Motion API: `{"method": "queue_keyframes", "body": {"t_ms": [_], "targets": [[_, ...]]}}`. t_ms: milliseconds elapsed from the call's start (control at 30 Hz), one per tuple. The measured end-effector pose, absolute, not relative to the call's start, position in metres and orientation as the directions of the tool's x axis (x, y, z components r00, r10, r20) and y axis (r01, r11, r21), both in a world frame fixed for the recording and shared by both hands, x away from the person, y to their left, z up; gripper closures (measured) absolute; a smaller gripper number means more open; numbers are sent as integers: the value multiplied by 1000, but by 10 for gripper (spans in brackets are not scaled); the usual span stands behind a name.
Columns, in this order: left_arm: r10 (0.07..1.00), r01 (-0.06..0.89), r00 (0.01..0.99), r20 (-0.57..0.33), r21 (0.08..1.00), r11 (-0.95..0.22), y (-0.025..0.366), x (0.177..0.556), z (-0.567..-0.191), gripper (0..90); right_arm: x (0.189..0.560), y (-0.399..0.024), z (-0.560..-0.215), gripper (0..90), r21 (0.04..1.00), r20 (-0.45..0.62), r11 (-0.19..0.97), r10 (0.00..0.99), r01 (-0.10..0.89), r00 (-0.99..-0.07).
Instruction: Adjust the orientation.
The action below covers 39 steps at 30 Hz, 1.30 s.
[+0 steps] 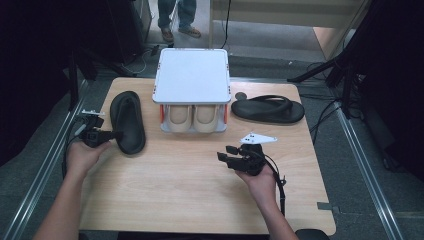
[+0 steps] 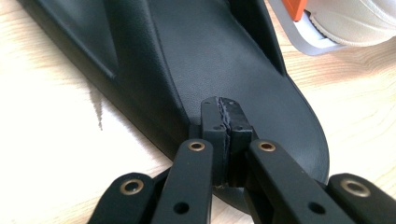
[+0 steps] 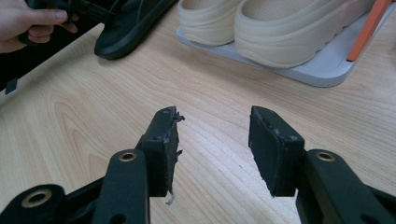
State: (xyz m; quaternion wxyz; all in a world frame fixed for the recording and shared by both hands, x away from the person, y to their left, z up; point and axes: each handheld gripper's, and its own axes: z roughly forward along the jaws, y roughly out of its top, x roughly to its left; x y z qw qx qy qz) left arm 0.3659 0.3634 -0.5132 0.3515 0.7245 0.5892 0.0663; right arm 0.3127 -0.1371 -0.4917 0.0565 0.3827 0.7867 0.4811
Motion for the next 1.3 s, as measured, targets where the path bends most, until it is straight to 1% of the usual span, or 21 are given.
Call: {"method": "queue_keyframes", "body": {"t_ms": [133,233,367,400,433,500,600,667,767,833,967,1300], "targets": [[899,807,294,-326,588,-51,363,366,-513,896,313,-136,-493,533,794,281,251,657,554,-700],[888,806,295,-353,591,-33,364,366,-513,857,313,-135,-493,533,796,280,250,656,551,-701],[881,807,298,-366,590,-28,365,365,-507,769,313,-135,-493,533,791,285,248,659,559,-696],[883,800,299,-361,600,-25,365,365,-504,736,313,-135,-493,533,791,286,247,659,559,-695],[884,792,298,-359,610,-19,366,365,-501,722,313,-136,-493,533,792,285,247,658,558,-697],[893,781,284,-348,624,-6,369,364,-495,680,313,-137,-493,533,797,276,249,659,550,-700],[896,764,267,-354,645,27,377,365,-490,593,312,-139,-493,533,793,281,245,665,558,-692],[903,763,249,-351,645,40,381,369,-489,563,310,-140,-493,533,791,283,242,670,562,-686],[913,764,239,-331,645,34,383,376,-490,539,308,-142,-493,533,791,282,237,677,564,-680],[913,766,233,-336,642,41,383,382,-492,532,306,-145,-494,533,790,278,238,683,565,-676],[921,773,231,-315,634,23,380,396,-496,527,302,-151,-495,533,790,279,226,696,570,-662],[919,799,216,-330,601,27,375,422,-515,531,288,-171,-495,532,790,280,185,740,585,-612]]}}
